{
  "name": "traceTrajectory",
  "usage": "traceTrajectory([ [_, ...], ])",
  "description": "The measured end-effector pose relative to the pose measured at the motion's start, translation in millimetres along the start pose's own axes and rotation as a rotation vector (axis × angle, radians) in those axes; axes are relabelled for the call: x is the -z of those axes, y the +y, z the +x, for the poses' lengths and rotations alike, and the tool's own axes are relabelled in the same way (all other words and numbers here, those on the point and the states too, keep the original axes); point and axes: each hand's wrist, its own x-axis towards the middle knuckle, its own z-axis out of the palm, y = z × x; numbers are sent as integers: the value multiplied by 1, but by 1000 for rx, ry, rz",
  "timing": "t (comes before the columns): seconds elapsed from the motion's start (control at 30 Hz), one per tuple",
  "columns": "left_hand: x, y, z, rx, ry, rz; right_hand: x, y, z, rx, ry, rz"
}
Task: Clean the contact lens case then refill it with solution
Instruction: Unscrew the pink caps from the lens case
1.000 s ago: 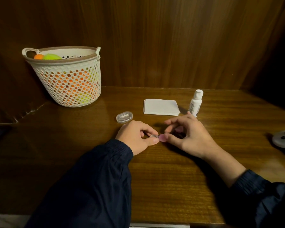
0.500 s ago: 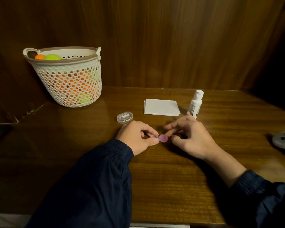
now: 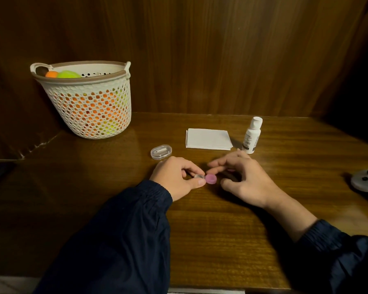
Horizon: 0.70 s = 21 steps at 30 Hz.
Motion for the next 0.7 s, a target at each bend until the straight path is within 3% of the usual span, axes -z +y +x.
traceTrajectory([
  [0.2,-1,0,0,-6,12,-12,0,7,2,-15,76,-54],
  [0.4,0,0,0,-1,3,-4,-3,6,1,20,-37,-22],
  [0.7,-1,-1,0,-3,2,-14,-3,13,1,35,-6,-32],
])
